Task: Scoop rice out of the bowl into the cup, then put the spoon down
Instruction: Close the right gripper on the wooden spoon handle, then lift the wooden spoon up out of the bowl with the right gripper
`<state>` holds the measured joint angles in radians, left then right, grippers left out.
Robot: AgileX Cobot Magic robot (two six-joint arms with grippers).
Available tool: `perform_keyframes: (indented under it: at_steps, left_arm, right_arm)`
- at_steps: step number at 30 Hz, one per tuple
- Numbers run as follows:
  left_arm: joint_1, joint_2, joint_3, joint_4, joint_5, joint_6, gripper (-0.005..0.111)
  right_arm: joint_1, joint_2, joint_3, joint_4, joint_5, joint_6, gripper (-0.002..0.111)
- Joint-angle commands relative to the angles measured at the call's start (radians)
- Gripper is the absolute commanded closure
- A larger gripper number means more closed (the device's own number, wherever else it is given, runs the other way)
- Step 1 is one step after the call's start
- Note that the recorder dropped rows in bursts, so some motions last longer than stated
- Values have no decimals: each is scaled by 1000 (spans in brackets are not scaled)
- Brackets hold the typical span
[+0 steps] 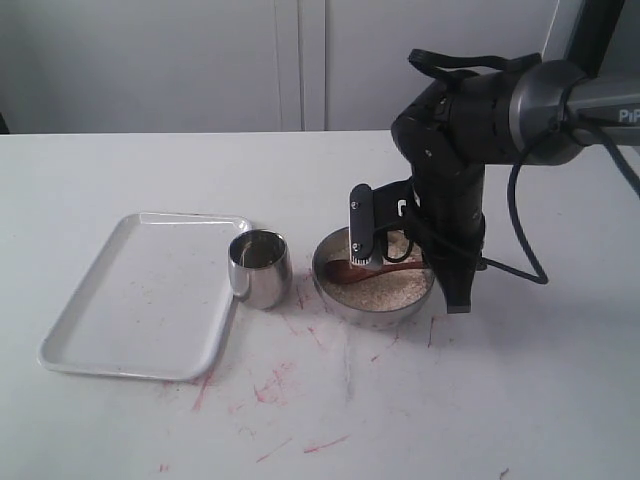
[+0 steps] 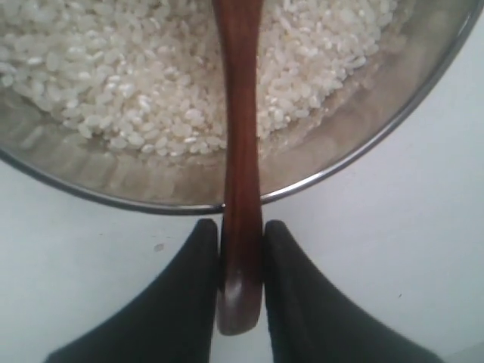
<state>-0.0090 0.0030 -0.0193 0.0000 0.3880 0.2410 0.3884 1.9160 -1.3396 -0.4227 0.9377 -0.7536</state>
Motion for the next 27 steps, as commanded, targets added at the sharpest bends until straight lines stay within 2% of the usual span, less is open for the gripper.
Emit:
perform_keyframes:
  at_steps: [1,5,15,27]
  left_arm:
    - [-4,-3,9,0,39,-6,92]
    - [-4,-3,9,0,39,-6,92]
    - [-4,-3,9,0,39,-6,92]
    - [-4,-3,9,0,39,-6,92]
  right_arm:
    - [-1,0,4,-7,9,-9,102]
    - [-1,0,4,-34,32,-9,108]
    - [-1,-53,4,-82,64,34,108]
    - [12,-200,4,-221,119,199,108]
